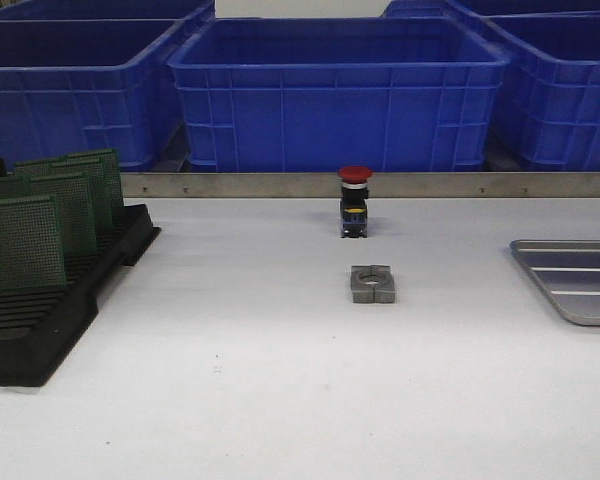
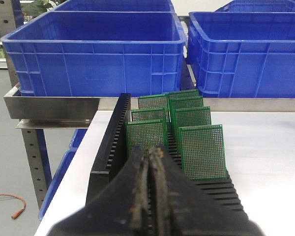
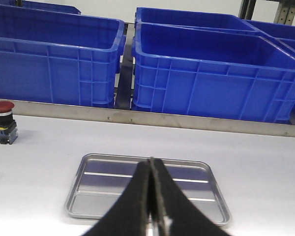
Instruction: Place circuit board on tray
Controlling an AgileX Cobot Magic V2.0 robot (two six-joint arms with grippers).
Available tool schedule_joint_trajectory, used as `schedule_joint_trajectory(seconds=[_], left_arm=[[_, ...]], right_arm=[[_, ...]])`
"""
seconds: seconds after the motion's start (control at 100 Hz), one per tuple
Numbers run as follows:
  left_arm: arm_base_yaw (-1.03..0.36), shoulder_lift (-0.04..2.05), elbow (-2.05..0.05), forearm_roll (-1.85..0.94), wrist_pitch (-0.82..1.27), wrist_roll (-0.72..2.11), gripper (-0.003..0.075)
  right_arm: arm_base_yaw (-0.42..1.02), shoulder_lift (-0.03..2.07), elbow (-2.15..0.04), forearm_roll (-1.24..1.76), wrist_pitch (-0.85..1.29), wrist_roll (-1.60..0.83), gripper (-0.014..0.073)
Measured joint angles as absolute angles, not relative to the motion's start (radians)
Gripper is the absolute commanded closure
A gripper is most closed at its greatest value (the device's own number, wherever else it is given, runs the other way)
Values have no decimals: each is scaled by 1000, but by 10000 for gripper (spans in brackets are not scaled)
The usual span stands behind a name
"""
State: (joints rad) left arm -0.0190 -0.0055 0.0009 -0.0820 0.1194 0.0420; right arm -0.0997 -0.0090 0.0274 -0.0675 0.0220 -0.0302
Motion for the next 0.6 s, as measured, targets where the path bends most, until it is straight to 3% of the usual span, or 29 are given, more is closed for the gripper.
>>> schedule_joint_trajectory(seconds=[0.6], left_arm=[[-19, -5, 0, -82, 25, 42, 741]], right_arm=[[-100, -9, 27, -68, 22, -30, 701]])
